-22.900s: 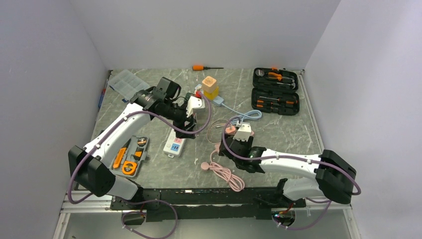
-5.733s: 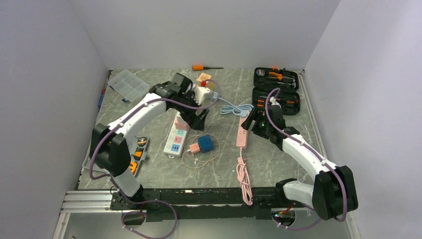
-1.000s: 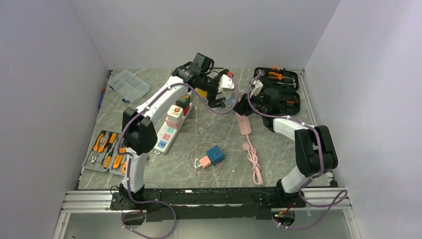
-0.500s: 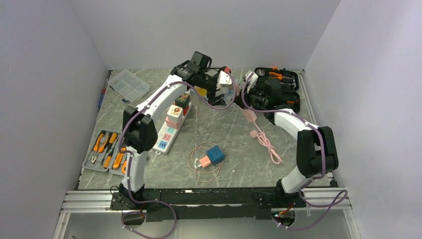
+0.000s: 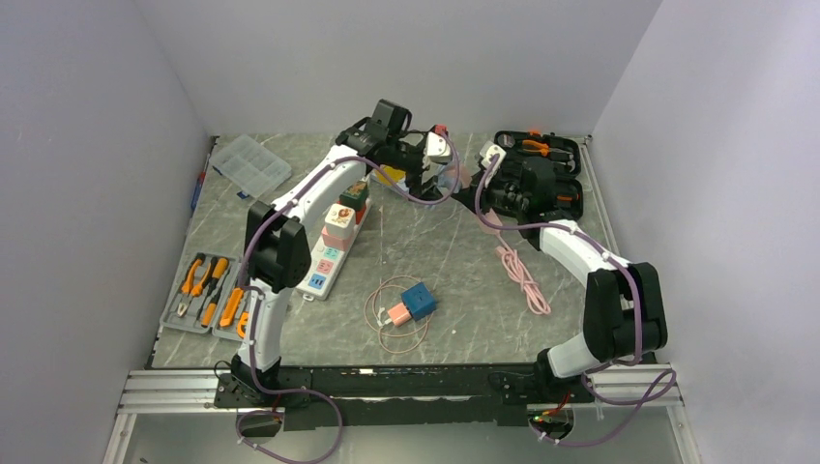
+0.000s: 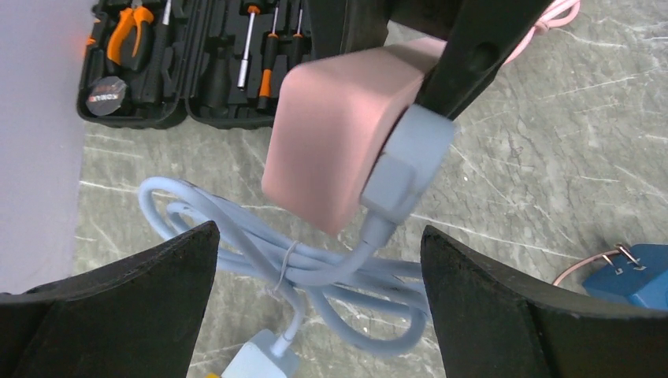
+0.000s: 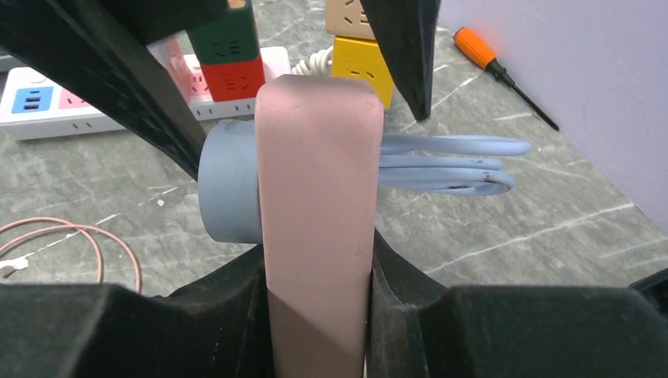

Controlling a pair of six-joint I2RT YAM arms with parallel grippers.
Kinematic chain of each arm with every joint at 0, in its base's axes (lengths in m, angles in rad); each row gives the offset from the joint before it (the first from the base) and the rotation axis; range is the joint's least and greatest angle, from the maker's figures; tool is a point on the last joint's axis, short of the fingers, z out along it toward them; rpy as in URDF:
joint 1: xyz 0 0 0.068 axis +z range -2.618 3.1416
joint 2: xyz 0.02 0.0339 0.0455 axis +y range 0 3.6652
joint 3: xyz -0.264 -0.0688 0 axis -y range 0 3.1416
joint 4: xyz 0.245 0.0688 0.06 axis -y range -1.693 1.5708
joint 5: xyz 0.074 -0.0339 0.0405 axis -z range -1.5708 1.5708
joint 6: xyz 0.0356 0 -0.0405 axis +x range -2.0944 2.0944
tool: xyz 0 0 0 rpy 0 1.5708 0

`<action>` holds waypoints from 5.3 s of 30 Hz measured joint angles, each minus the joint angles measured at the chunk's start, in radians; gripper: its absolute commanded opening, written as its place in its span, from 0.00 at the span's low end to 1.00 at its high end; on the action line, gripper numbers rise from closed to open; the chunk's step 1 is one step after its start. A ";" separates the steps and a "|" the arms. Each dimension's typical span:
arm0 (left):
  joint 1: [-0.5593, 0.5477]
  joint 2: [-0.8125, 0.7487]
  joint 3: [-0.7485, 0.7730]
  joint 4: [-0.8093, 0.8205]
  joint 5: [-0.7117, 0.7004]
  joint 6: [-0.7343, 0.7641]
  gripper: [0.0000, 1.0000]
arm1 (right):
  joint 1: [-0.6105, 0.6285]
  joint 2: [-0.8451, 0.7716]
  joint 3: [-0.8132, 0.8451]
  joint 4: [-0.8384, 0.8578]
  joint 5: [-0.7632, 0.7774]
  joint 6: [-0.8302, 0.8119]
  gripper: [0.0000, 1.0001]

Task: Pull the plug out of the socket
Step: Remove the plug from the socket, then place the plug at the center of the board.

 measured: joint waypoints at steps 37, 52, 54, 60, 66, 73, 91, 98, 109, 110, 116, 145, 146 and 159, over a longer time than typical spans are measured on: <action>0.008 0.047 0.016 -0.119 0.085 0.107 0.00 | -0.005 0.100 0.003 0.139 -0.072 0.031 0.00; 0.015 0.047 0.023 -0.288 0.059 0.384 0.00 | 0.009 0.166 0.030 0.142 -0.147 0.027 0.00; 0.015 0.047 0.028 -0.315 0.049 0.439 0.00 | 0.009 0.183 0.042 0.142 -0.171 0.026 0.00; 0.016 0.047 0.023 -0.340 0.018 0.554 0.00 | 0.011 0.215 0.073 0.111 -0.187 0.016 0.00; 0.018 0.047 0.011 -0.341 -0.003 0.620 0.00 | 0.024 0.220 0.074 0.100 -0.134 0.000 0.00; 0.024 0.047 0.004 -0.341 -0.030 0.677 0.00 | 0.050 0.220 0.074 0.101 -0.048 -0.017 0.00; 0.030 0.047 -0.014 -0.331 -0.102 0.801 0.00 | 0.086 0.245 0.071 0.150 0.091 -0.069 0.00; -0.001 -0.014 -0.087 -0.634 -0.048 0.834 0.00 | -0.053 0.253 0.069 0.263 0.401 -0.053 0.21; -0.022 -0.032 -0.110 -0.690 -0.025 0.768 0.00 | -0.109 0.206 0.012 0.324 0.497 0.052 0.15; -0.022 -0.036 -0.124 -0.658 -0.025 0.742 0.00 | -0.105 0.192 0.001 0.325 0.491 0.076 0.16; -0.024 -0.056 -0.181 -0.399 -0.036 0.502 0.00 | -0.058 0.093 -0.075 0.288 0.535 0.266 0.27; -0.159 -0.012 -0.215 -0.208 -0.280 0.225 0.11 | 0.011 -0.134 -0.281 -0.316 0.780 0.746 1.00; -0.165 -0.011 -0.220 -0.207 -0.286 0.219 0.12 | 0.011 -0.147 -0.281 -0.325 0.790 0.745 1.00; -0.199 0.046 -0.240 -0.204 -0.357 0.139 0.69 | 0.011 -0.259 -0.279 -0.368 0.857 0.745 1.00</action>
